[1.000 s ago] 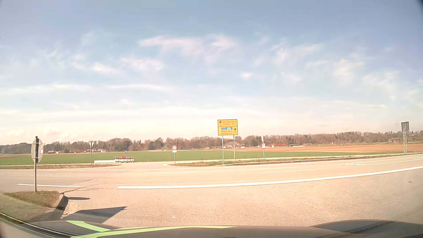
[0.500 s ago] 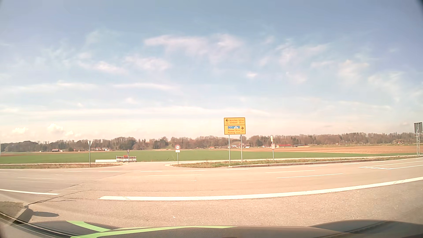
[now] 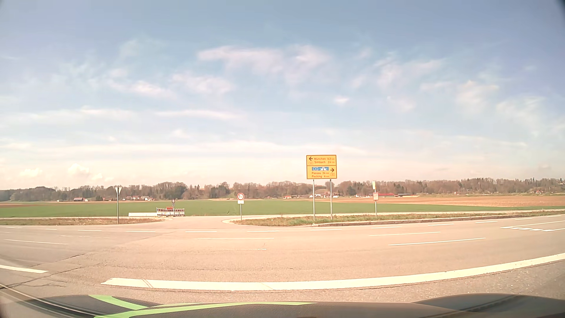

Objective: Follow the waypoints while adhering to traffic rules and regulations

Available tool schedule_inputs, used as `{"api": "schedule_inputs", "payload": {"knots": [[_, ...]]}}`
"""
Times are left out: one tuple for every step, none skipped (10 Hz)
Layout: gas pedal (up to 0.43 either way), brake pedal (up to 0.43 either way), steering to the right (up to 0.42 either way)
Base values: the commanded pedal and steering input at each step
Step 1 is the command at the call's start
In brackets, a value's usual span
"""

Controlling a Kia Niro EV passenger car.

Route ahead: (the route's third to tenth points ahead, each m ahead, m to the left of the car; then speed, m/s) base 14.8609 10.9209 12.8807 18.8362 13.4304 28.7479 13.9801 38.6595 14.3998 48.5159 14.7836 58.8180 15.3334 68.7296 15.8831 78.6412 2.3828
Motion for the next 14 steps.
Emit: {"api": "schedule_inputs", "payload": {"knots": [[0.0,0.256,-0.043],[0.0,0.262,-0.043],[0.0,0.262,-0.043],[0.0,0.268,-0.043],[0.0,0.268,-0.043],[0.0,0.268,-0.042],[0.0,0.268,-0.042],[0.0,0.268,-0.042],[0.0,0.268,-0.04],[0.0,0.268,-0.037],[0.0,0.274,-0.035],[0.0,0.274,-0.031],[0.0,0.268,-0.029],[0.0,0.268,-0.029]]}}
